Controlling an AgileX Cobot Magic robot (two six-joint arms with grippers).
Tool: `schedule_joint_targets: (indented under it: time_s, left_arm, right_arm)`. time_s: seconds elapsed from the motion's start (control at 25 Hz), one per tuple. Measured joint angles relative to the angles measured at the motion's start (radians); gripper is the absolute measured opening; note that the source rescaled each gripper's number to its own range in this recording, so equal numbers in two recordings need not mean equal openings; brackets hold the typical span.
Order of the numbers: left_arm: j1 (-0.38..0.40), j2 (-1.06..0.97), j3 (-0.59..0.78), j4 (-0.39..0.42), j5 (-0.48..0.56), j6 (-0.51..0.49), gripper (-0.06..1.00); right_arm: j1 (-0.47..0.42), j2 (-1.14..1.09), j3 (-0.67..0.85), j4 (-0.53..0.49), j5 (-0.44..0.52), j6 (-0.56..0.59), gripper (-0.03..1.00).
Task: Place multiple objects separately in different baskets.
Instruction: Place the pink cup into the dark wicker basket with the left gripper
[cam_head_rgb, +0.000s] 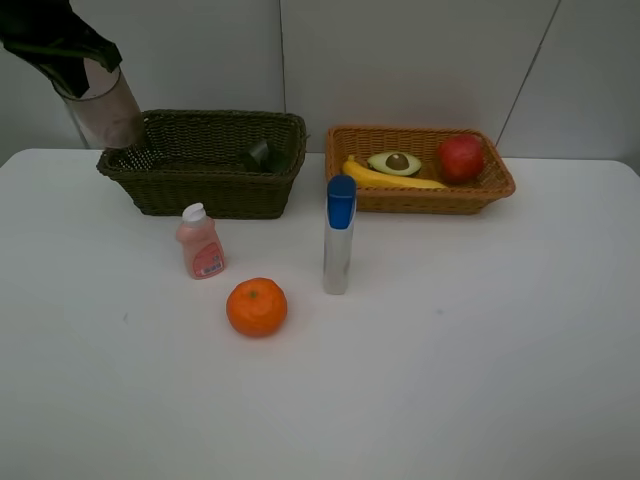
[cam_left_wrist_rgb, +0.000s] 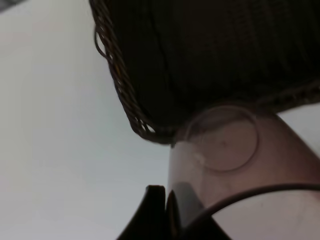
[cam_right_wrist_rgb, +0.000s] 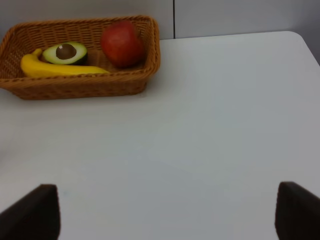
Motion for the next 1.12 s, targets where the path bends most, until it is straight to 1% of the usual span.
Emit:
schedule_joint_targets:
  time_s: [0.12, 0.28, 0.4, 0.56, 0.76, 0.88, 1.12]
  left_arm:
    - [0.001, 0.048, 0.000, 0.007, -0.117, 0.047, 0.00]
    - [0.001, 0.126, 0.000, 0.009, -0.261, 0.083, 0.00]
    - [0.001, 0.191, 0.000, 0.009, -0.348, 0.127, 0.00]
    - [0.001, 0.274, 0.000, 0.032, -0.446, 0.175, 0.00]
    - [0.001, 0.329, 0.000, 0.060, -0.500, 0.182, 0.00]
    - [0.002, 0.336, 0.000, 0.075, -0.511, 0.182, 0.00]
    - [0.011, 0.336, 0.000, 0.081, -0.514, 0.182, 0.00]
  right_arm:
    - [0.000, 0.000, 0.000, 0.000, 0.000, 0.000, 0.85]
    - [0.000, 0.000, 0.000, 0.000, 0.000, 0.000, 0.85]
    - [0.000, 0.000, 0.000, 0.000, 0.000, 0.000, 0.85]
    - [0.000, 0.000, 0.000, 0.000, 0.000, 0.000, 0.85]
    - [0.000, 0.000, 0.000, 0.000, 0.000, 0.000, 0.85]
    - [0.000, 0.000, 0.000, 0.000, 0.000, 0.000, 0.85]
    - [0.000, 0.000, 0.000, 0.000, 0.000, 0.000, 0.85]
